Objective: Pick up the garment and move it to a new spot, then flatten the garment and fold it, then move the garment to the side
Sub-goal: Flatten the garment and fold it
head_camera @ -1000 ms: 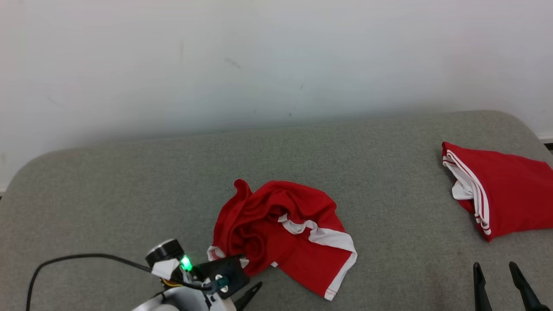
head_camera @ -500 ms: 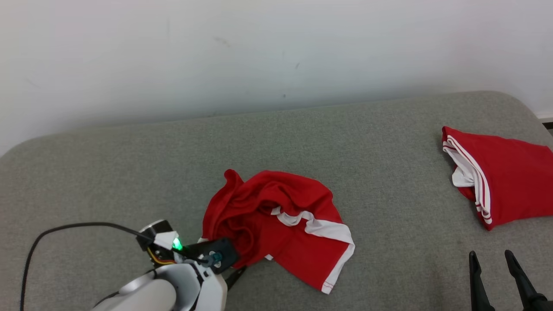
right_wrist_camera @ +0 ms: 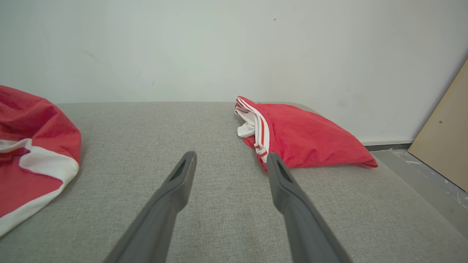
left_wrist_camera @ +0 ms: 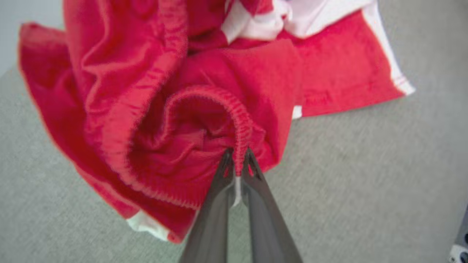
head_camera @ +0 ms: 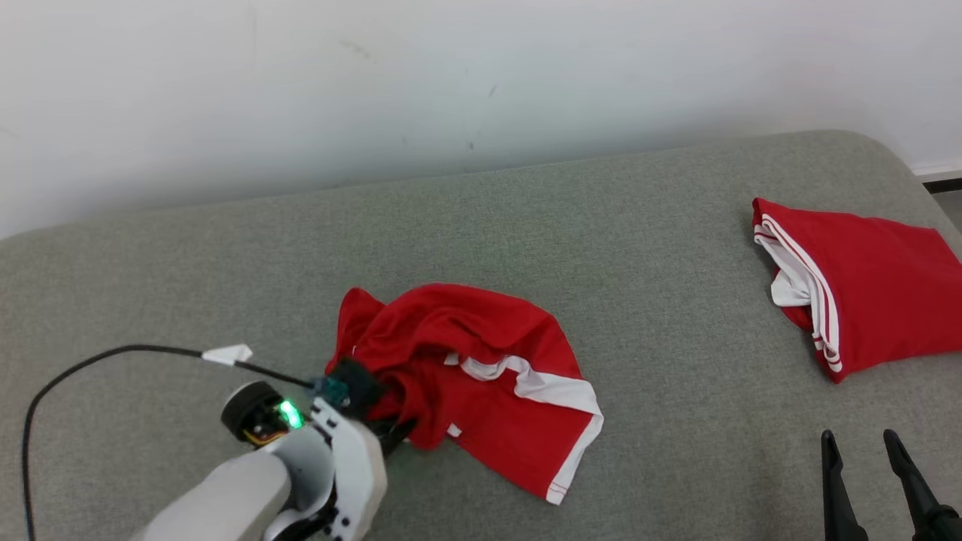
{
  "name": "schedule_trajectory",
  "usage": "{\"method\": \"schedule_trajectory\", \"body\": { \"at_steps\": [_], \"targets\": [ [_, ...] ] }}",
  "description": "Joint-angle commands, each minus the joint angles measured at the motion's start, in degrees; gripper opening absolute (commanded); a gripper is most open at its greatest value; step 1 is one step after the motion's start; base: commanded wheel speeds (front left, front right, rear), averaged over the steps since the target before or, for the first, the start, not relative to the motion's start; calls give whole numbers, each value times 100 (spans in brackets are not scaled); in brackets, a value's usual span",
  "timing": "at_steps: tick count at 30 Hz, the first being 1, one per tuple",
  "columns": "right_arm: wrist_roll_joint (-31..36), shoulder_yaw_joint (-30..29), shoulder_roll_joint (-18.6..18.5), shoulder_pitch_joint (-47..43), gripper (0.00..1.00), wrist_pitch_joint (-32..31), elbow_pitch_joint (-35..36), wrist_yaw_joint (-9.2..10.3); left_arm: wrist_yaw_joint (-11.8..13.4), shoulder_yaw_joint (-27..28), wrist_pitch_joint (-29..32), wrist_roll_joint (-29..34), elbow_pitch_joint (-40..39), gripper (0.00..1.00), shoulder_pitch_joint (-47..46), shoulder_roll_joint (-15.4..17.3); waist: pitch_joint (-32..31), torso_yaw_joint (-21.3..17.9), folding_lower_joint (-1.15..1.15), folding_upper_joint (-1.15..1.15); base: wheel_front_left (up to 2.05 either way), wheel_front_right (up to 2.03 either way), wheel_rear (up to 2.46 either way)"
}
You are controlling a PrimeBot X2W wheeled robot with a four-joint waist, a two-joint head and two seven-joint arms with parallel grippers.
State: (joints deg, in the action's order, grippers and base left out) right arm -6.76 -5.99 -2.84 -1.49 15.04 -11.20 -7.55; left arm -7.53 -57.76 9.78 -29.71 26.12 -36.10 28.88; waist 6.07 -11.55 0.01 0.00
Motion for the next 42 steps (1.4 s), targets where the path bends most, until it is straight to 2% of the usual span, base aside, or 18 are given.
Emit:
{"method": "schedule_trajectory", "body": {
  "at_steps": [1, 9, 13, 16, 23, 30, 37, 42],
  "targets": [
    [-43, -58, -15, -3, 100, 17, -19, 13, 8, 220, 44, -565, -201, 0, -53, -137, -35, 33, -1, 0, 0, 0, 0],
    [-41, 94, -14, 94, 100, 16, -53, 13, 4, 1082, 535, -2500, -830, 0, -523, -458, -114, 85, -1, 0, 0, 0, 0],
    [-17, 154, -13, 140, 100, 17, -59, 13, 65, 1538, 811, -3080, -941, 0, -955, -516, -115, 32, -1, 0, 0, 0, 0],
    [-17, 217, -15, 166, 100, 17, -95, 13, 171, 1632, 865, -2904, -869, 0, -1344, -426, -123, -69, -1, 0, 0, 0, 0],
    [-127, 303, -14, 247, 100, 17, -147, 13, 339, 1945, 683, -2782, -566, 0, -2174, -547, -141, -427, -1, 0, 0, 0, 0],
    [-198, 332, -13, 230, 100, 17, -185, 13, 241, 2101, 264, -2608, -343, 0, -2789, -691, -138, -670, -1, 0, 0, 0, 0],
    [-184, 240, -15, 179, 100, 16, -175, 13, 218, 2158, 85, -2675, -239, 0, -2892, -790, -159, -651, -1, 0, 0, 0, 0],
    [-187, 141, -15, 212, 100, 16, -134, 13, 245, 2102, -25, -2770, -438, 0, -2464, -871, -152, -466, -1, 0, 0, 0, 0]
  ]
}}
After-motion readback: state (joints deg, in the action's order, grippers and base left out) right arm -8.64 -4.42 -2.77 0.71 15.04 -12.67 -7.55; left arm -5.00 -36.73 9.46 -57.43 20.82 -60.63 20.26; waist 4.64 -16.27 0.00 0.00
